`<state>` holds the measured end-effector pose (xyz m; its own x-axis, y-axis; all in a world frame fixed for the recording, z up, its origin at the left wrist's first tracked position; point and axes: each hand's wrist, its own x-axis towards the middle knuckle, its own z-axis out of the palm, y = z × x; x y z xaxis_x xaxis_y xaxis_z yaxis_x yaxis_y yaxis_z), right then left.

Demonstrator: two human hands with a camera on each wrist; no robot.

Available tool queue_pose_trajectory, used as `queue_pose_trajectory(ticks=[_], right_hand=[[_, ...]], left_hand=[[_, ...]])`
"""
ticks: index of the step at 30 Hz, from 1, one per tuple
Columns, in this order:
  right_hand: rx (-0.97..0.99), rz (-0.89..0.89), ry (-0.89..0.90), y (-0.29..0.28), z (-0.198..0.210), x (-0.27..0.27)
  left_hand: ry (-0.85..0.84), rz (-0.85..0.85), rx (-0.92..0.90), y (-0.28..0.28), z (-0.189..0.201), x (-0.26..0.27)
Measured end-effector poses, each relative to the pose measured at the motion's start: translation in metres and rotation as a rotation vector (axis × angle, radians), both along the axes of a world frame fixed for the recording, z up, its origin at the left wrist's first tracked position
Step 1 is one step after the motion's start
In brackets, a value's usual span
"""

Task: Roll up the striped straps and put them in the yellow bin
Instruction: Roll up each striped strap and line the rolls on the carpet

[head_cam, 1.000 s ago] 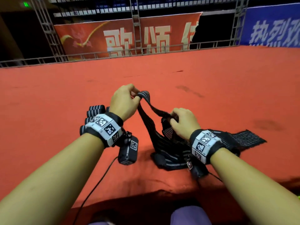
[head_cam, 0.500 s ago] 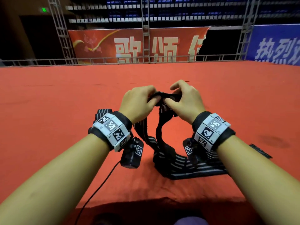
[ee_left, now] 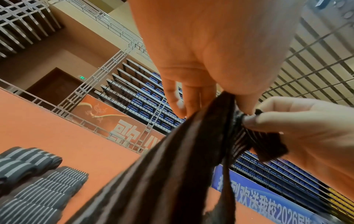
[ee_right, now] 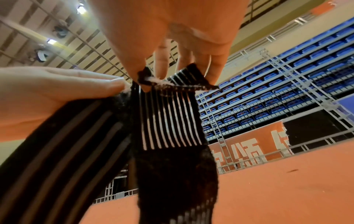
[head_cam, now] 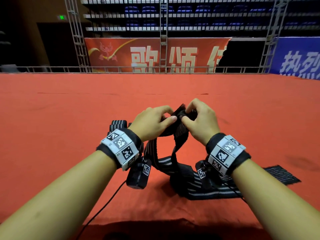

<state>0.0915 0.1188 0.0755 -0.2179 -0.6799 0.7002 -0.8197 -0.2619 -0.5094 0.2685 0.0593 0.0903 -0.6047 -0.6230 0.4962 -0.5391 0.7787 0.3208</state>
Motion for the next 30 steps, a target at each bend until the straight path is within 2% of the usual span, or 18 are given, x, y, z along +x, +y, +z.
queue_pose_trajectory(ticks=[4, 8, 11, 14, 16, 19, 21, 23, 25, 30], right_hand=[[-0.024, 0.058, 0.062, -0.005, 0.002, 0.012], [-0.049, 0.094, 0.081, -0.006, 0.001, 0.019], [-0.039, 0.140, 0.135, -0.007, 0.001, 0.024], [-0.024, 0.121, 0.199, -0.008, -0.002, 0.018], [0.011, 0.055, 0.214, -0.009, -0.006, 0.004], [0.183, -0.192, 0.164, -0.016, -0.013, -0.037], [0.347, -0.338, 0.081, -0.019, -0.019, -0.064], [0.535, -0.412, 0.039, -0.018, -0.029, -0.072], [0.674, -0.367, 0.057, -0.017, -0.040, -0.062], [0.766, -0.030, 0.203, -0.018, -0.075, -0.003]], left_hand=[[0.015, -0.011, 0.052, -0.001, 0.000, -0.005], [0.241, -0.063, 0.322, -0.009, -0.002, -0.002], [0.221, -0.022, 0.292, -0.015, -0.002, 0.002], [0.218, 0.152, 0.144, -0.026, 0.000, 0.014], [0.318, 0.285, 0.096, -0.039, 0.002, 0.030], [0.516, 0.415, 0.088, -0.055, 0.008, 0.059], [0.617, 0.412, 0.076, -0.061, 0.015, 0.075], [0.663, 0.325, 0.097, -0.059, 0.022, 0.083], [0.661, 0.259, 0.099, -0.052, 0.028, 0.085], [0.670, 0.188, 0.068, -0.036, 0.037, 0.077]])
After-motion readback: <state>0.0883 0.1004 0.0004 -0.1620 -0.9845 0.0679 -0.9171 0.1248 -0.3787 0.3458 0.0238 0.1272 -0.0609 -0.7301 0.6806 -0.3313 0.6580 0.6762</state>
